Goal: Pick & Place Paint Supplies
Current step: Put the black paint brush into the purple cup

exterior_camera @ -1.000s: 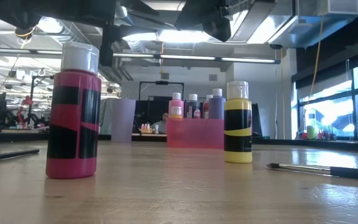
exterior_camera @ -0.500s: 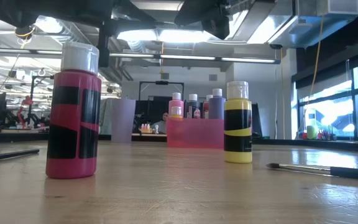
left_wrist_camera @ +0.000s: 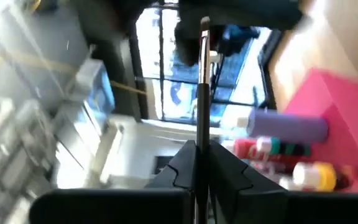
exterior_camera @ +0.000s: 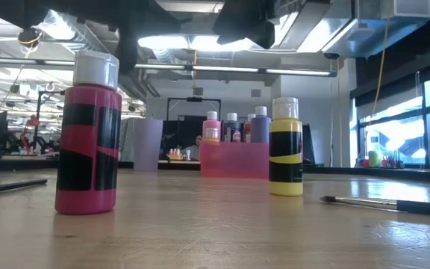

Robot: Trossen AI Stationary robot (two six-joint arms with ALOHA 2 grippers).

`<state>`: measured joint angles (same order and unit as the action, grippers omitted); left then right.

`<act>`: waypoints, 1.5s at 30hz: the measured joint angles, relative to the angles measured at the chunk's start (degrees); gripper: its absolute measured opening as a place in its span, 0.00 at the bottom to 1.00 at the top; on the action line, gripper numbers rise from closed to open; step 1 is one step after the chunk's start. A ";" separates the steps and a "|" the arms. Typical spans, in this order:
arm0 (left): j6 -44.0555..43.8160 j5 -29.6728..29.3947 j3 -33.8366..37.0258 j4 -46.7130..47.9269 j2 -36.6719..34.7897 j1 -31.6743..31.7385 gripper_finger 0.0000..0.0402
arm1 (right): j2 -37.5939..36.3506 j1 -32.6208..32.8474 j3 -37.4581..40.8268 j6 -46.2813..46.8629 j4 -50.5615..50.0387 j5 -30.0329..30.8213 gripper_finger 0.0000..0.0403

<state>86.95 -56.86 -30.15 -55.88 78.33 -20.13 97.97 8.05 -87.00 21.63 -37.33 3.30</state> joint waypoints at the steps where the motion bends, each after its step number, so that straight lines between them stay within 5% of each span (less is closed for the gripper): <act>1: -3.17 0.06 -0.07 -0.09 -0.52 0.26 0.03 | 0.00 0.42 0.00 -0.07 0.05 0.66 0.35; 7: -23.20 6.00 1.24 0.25 -6.78 5.36 0.04 | 0.00 3.70 0.00 -2.00 0.54 2.24 0.48; 16: -59.88 35.54 11.56 -0.22 -20.55 23.77 0.03 | 0.02 10.17 3.72 -4.09 4.10 11.20 0.51; 23: -83.50 51.64 20.31 -21.44 -21.73 41.01 0.03 | 0.02 11.19 13.59 -5.54 17.80 15.58 0.50; 28: -88.28 56.79 22.29 -31.89 -18.18 47.72 0.03 | 0.07 11.13 20.13 -9.01 31.55 15.56 0.50; 33: -88.32 54.18 21.90 -33.84 -12.73 51.60 0.03 | 0.07 11.28 23.30 -13.67 41.25 11.50 0.50; 45: -90.00 55.07 19.27 -33.99 -1.02 59.98 0.03 | 0.07 12.22 25.42 -16.24 44.27 5.48 0.50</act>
<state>-3.05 -1.80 -10.87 -89.86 77.31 39.84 98.04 20.28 -61.58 5.39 6.94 8.78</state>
